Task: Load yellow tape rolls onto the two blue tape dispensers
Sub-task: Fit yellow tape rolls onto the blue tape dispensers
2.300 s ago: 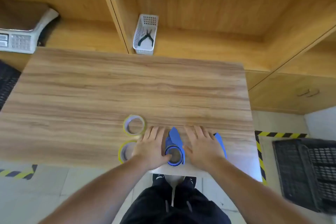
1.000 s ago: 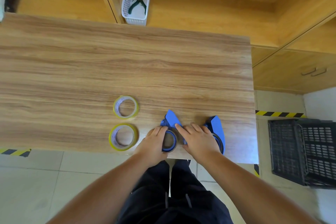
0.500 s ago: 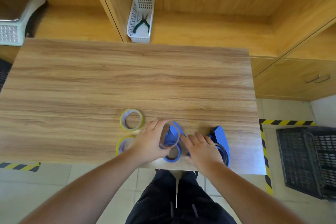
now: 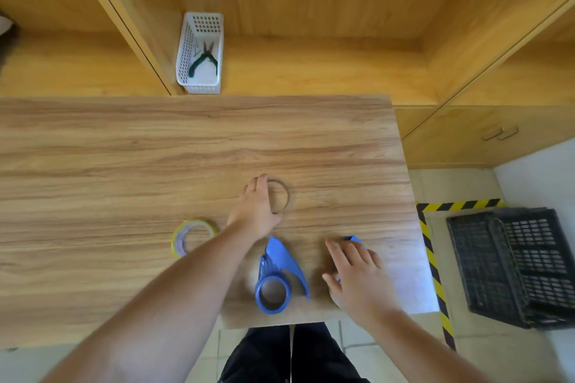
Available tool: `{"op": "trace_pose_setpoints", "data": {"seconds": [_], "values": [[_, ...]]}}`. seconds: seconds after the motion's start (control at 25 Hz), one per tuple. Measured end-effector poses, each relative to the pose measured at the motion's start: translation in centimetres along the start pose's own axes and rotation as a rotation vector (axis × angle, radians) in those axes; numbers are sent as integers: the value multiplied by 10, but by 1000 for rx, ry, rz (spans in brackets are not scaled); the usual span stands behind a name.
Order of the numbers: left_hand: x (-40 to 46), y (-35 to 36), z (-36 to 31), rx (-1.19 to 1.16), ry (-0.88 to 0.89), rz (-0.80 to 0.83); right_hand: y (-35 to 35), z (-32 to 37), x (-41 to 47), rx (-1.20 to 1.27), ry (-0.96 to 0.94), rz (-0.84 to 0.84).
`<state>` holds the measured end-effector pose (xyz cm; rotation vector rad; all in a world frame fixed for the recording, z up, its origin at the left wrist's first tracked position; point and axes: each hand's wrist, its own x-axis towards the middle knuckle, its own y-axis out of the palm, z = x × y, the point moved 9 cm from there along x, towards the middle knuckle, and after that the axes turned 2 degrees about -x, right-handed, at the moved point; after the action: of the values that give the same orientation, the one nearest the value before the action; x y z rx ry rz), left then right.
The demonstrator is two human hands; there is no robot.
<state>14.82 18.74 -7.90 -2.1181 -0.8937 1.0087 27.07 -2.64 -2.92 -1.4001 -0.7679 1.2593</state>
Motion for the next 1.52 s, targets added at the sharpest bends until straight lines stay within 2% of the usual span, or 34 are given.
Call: {"op": "trace_pose_setpoints", "data": {"seconds": [0.28, 0.52, 0.6, 0.68, 0.76, 0.84, 0.96, 1.16, 1.52], "values": [[19, 20, 13, 0, -76, 39, 0, -31, -15, -4, 68, -6], [15, 23, 22, -94, -107, 33, 2, -53, -27, 64, 104, 23], [-5, 16, 3, -76, -66, -14, 4, -65, -32, 80, 116, 55], [-40, 17, -34, -50, 62, -43, 8, -74, -39, 84, 128, 106], [-83, 43, -70, -103, 180, 56, 12, -81, -45, 91, 134, 156], [-128, 83, -98, -163, 213, 183, 16, -85, -55, 98, 113, 202], [-161, 130, -112, -63, 174, 190, 23, -88, -61, 121, 76, 263], [-160, 168, -107, 72, 27, 192, 32, -89, -64, 113, 32, 291], [-151, 183, -113, 141, 23, 155, 50, -89, -58, 87, -44, 319]]}}
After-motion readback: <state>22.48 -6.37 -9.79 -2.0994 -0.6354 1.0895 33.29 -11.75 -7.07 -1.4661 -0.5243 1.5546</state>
